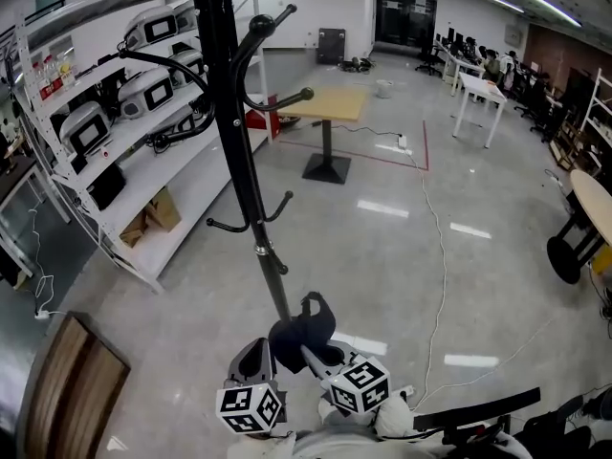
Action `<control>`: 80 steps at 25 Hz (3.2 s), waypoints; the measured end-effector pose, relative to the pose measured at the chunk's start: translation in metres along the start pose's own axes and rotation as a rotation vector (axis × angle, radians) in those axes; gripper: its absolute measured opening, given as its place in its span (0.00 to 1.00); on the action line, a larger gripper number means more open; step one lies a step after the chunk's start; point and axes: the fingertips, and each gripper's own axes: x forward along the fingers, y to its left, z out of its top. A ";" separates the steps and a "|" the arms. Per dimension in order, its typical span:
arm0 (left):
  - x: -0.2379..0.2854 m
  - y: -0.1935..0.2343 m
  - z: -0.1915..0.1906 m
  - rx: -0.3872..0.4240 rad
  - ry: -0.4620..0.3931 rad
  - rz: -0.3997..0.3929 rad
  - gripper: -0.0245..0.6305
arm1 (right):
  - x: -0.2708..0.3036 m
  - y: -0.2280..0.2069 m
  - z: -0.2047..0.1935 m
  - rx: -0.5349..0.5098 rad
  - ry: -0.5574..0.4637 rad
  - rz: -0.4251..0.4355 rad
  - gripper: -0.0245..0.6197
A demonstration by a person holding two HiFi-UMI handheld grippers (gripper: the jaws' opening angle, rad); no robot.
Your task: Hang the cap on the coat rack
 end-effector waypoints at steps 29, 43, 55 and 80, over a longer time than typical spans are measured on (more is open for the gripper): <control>0.062 0.060 0.031 0.022 0.002 0.028 0.04 | 0.048 0.013 0.052 -0.260 -0.069 0.182 0.08; 0.068 0.067 0.039 0.009 -0.013 0.028 0.04 | 0.060 0.002 0.049 -0.194 -0.061 0.172 0.08; 0.075 0.065 0.041 0.006 -0.011 0.026 0.04 | 0.068 -0.014 0.046 -0.176 -0.053 0.154 0.08; 0.082 0.077 0.043 0.001 -0.003 0.068 0.04 | 0.094 -0.047 0.029 -0.123 -0.005 0.138 0.08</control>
